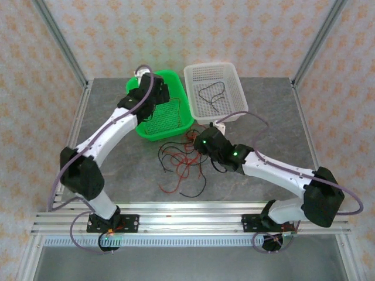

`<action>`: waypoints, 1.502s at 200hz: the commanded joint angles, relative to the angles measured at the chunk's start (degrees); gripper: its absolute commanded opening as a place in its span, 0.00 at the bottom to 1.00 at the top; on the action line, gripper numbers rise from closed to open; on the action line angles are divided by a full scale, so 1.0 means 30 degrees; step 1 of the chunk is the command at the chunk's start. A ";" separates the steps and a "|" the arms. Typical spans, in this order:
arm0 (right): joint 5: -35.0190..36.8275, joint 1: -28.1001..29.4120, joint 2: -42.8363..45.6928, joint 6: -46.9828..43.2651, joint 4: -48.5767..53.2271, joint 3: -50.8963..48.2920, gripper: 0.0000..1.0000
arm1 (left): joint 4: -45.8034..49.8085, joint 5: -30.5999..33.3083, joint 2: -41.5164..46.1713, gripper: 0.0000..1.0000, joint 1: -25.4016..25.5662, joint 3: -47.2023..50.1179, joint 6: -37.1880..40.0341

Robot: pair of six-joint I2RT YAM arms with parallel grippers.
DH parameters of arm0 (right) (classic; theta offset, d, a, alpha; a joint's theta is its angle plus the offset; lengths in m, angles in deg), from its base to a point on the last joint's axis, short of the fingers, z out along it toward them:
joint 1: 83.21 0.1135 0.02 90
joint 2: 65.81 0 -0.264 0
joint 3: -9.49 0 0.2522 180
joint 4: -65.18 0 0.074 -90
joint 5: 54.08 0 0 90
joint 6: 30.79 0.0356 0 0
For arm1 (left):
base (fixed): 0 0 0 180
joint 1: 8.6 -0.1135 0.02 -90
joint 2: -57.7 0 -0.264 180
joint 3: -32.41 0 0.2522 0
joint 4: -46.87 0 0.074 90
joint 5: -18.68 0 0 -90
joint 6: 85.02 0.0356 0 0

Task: Untangle the cables

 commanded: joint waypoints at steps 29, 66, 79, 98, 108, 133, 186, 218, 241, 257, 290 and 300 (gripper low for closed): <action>-0.0179 0.0474 -0.2673 -0.0907 0.0470 0.1795 0.37 | 0.2254 -0.0495 0.3785 0.53 0.0027 0.3374 -0.1760; 0.0387 0.0508 -0.2831 -0.1104 0.0897 0.2356 0.37 | 0.2461 -0.2024 0.7256 0.00 0.0729 0.8668 -0.3480; 0.0845 0.0508 -0.2583 -0.1186 0.1308 0.2541 0.37 | 0.2421 -0.2477 0.8140 0.00 0.1304 1.0050 -0.3887; 0.1148 0.0508 -0.2224 -0.1230 0.1683 0.2607 0.37 | 0.1505 -0.3866 0.8701 0.00 0.2003 1.1809 -0.4780; 0.1226 0.0506 -0.2081 -0.1199 0.1822 0.2580 0.37 | 0.0816 -0.4305 0.8472 0.00 0.2095 1.2539 -0.4925; 0.1136 0.0508 -0.1783 -0.1023 0.1965 0.2383 0.37 | -0.0650 -0.3583 0.6493 0.00 0.2072 1.3183 -0.4870; 0.0526 0.0531 -0.1427 -0.0633 0.2323 0.1548 0.37 | -0.2063 -0.2511 0.1941 0.00 0.1341 1.1270 -0.4116; 0.0555 0.0621 -0.1276 0.0124 0.2445 0.0410 0.47 | -0.2304 -0.1762 0.0668 0.00 0.0258 1.0383 -0.3327; 0.0215 0.0623 -0.1092 0.0599 0.1989 -0.0636 0.48 | -0.2378 -0.1364 -0.0179 0.00 -0.0359 0.9686 -0.2738; 0.0031 0.0611 -0.1203 0.0859 0.1756 -0.1197 0.48 | -0.2479 -0.1094 -0.0815 0.00 -0.0568 0.9083 -0.2329; 0.0393 0.0607 -0.1354 0.1475 0.1288 -0.2177 0.46 | -0.2809 -0.0734 -0.2066 0.00 -0.0807 0.7873 -0.1632; 0.0729 0.0618 -0.1413 0.1601 0.1087 -0.2362 0.46 | -0.2846 -0.0576 -0.2459 0.00 -0.0865 0.7519 -0.1468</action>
